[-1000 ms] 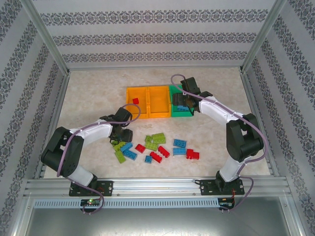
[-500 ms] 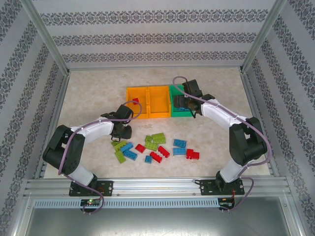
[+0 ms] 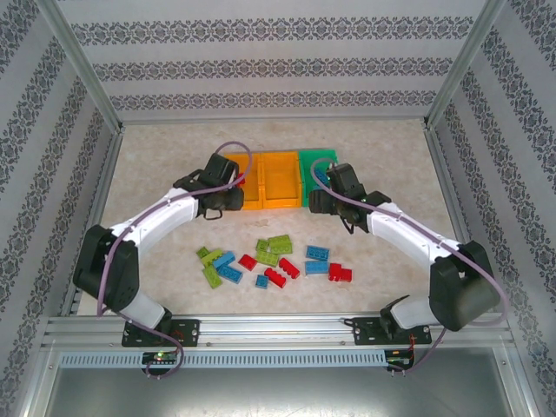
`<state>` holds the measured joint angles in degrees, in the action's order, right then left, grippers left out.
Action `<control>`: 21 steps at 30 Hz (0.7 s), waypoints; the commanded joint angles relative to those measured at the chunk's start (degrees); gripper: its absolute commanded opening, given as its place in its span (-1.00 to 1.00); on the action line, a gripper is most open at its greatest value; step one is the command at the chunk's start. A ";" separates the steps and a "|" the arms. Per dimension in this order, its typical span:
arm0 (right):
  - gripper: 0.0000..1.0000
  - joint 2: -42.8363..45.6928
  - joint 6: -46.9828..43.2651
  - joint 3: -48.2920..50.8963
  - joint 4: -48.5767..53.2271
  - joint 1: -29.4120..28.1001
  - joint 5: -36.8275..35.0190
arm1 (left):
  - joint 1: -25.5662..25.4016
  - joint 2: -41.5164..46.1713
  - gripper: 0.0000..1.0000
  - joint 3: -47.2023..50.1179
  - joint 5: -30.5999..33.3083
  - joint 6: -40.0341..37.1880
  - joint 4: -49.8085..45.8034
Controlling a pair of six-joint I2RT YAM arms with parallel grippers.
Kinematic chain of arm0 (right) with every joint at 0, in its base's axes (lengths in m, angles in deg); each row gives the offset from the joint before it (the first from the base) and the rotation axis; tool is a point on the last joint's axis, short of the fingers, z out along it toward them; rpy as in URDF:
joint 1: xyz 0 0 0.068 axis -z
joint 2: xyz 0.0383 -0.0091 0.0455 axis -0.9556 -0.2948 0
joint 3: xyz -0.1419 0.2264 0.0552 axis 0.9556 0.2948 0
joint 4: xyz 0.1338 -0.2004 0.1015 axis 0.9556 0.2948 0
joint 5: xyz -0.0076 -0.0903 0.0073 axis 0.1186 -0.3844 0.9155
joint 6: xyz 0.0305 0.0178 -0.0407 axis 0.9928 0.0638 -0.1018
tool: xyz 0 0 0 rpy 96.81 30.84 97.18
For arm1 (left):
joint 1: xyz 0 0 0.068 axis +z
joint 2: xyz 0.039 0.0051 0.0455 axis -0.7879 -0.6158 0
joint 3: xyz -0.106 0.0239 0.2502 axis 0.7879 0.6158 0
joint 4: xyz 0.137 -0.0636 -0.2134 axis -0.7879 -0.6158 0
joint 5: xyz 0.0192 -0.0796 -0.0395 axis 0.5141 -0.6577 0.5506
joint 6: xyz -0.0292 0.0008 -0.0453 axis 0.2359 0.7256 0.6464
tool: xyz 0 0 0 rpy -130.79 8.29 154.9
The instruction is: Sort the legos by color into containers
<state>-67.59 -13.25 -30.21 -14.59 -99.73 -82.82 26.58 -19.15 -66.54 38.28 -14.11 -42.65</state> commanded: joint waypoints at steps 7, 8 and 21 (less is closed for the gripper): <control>0.60 8.44 6.23 8.56 5.22 -3.17 -0.19 | 1.16 -16.46 -0.50 -16.96 3.18 0.29 -5.04; 0.60 9.32 6.80 9.31 5.80 -3.26 -0.11 | 1.44 -17.79 -0.49 -18.53 3.17 0.72 -5.56; 0.66 10.09 9.90 10.76 9.56 -4.83 6.11 | 1.58 -17.87 0.50 -19.38 2.36 2.40 -3.86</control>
<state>-55.92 -5.84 -18.82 -7.59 -103.64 -78.80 27.74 -39.45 -86.88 41.19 -12.08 -46.26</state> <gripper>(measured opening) 0.822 0.735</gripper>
